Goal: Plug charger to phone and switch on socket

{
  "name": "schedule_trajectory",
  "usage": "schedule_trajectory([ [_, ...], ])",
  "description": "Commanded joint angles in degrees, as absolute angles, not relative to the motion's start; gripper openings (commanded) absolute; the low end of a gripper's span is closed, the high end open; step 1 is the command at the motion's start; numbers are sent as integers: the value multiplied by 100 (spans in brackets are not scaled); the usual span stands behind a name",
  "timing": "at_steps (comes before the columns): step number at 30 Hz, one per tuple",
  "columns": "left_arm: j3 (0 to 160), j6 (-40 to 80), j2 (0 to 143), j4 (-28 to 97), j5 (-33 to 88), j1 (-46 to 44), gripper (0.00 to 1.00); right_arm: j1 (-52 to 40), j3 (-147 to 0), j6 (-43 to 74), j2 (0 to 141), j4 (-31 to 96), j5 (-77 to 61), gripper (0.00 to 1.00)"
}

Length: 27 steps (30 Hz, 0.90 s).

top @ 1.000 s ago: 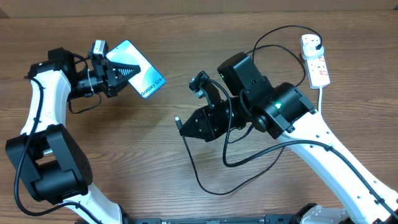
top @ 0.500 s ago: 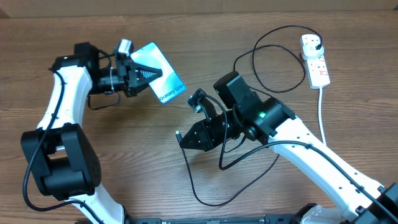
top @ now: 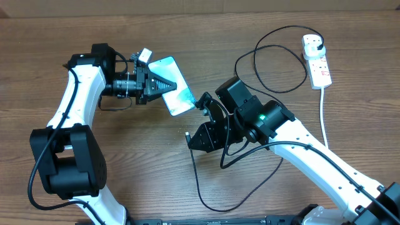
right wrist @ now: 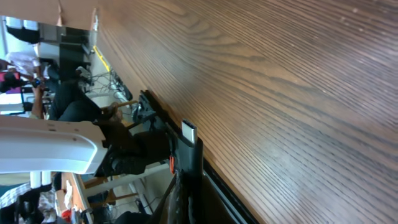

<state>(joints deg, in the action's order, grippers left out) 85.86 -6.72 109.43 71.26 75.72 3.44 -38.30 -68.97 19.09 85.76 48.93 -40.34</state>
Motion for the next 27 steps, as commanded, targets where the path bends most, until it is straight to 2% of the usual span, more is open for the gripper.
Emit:
schedule_trajectory([
  [1,8643,-1057,10897,7262,7605,329,4,-3833,-7076,1754,8486,4987,-3959,4],
  [9,8643,-1743,10897,7898,7653,329,4,-3459,-7135,1450,8486,4958,-5078,4],
  [27,8643,-2534,10897,8694,7911,178,4,-3352,-7133,1496,8488,4724,-5411,4],
])
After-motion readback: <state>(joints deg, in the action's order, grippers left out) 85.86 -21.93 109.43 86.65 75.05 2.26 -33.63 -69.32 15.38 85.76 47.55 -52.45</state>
